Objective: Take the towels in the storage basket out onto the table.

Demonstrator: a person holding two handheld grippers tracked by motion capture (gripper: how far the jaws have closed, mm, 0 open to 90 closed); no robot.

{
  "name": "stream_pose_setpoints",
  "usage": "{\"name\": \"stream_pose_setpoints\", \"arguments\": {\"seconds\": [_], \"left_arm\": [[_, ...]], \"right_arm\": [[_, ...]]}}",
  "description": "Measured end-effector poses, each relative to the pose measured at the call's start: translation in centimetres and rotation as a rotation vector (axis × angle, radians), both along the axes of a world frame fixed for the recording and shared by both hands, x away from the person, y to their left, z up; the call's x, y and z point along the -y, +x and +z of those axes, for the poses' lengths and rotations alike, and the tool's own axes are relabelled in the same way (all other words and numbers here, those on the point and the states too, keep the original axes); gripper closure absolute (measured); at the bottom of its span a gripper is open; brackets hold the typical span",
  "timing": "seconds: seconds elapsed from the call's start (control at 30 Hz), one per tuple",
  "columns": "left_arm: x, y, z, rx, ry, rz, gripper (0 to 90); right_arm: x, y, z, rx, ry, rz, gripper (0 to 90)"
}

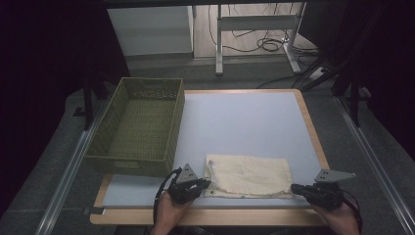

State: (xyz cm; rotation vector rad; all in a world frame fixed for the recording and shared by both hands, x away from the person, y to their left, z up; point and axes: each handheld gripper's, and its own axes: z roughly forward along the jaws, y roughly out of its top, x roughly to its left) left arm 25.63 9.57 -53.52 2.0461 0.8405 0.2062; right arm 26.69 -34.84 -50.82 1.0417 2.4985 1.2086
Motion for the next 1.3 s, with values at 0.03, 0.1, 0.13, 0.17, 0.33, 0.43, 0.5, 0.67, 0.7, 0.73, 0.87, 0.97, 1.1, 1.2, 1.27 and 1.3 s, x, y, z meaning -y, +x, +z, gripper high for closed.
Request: {"name": "stream_pose_setpoints", "arguments": {"seconds": [0.03,0.1,0.13,0.17,0.33,0.43,0.5,0.67,0.7,0.73,0.87,0.97,1.1,1.2,1.27,1.3], "left_arm": [[-0.1,-0.2,-0.1,-0.007,-0.002,-0.001,75.3],[-0.3,-0.6,-0.2,-0.025,-0.003,0.001,67.4],[-0.5,-0.9,-0.1,-0.026,-0.005,0.006,62.5],[-0.7,-1.1,0.0,-0.026,-0.007,0.005,58.9],[-1.8,-1.8,0.7,-0.025,-0.043,0.009,47.7],[-2.0,-1.4,0.9,-0.014,-0.042,0.027,46.9],[-1.9,-0.7,0.9,-0.014,-0.049,0.040,47.0],[-0.8,1.7,1.3,0.017,-0.008,0.085,51.9],[-0.7,2.1,1.4,0.023,-0.001,0.093,53.1],[-0.5,2.6,1.5,0.029,0.008,0.105,54.5],[0.4,5.1,1.9,0.045,0.014,0.129,60.3],[1.2,6.9,2.0,0.048,0.036,0.146,63.0],[1.6,8.9,1.3,0.026,0.069,0.177,64.0],[1.7,9.8,0.4,0.004,0.091,0.198,60.5],[1.8,10.0,-0.3,-0.014,0.097,0.193,59.2],[1.8,10.1,-0.6,-0.015,0.100,0.190,59.0]], "right_arm": [[0.0,-0.1,-0.2,-0.005,-0.001,-0.002,86.0],[0.1,-0.4,-0.4,-0.010,-0.004,-0.001,84.3],[0.2,-0.5,-0.4,-0.007,-0.002,-0.001,81.5],[0.3,-0.6,-0.3,-0.007,0.002,0.002,78.5],[1.0,-1.0,0.8,0.015,0.015,-0.011,73.8],[1.2,-0.4,1.3,0.030,0.010,-0.029,72.2],[1.1,0.1,1.4,0.032,0.007,-0.037,71.6],[0.4,2.4,1.2,0.045,-0.010,-0.047,71.0],[0.1,2.9,1.2,0.046,-0.012,-0.050,71.1],[0.0,3.3,1.2,0.051,-0.017,-0.052,71.5],[-0.8,5.4,1.1,0.063,-0.032,-0.070,71.8],[-1.4,7.0,1.1,0.074,-0.054,-0.090,72.6],[-1.7,8.9,0.5,0.064,-0.064,-0.105,72.5],[-1.9,9.7,-0.2,0.044,-0.061,-0.102,68.7],[-2.1,9.9,-0.6,0.032,-0.069,-0.093,65.9],[-2.3,9.8,-0.8,0.027,-0.077,-0.090,66.3]]}}
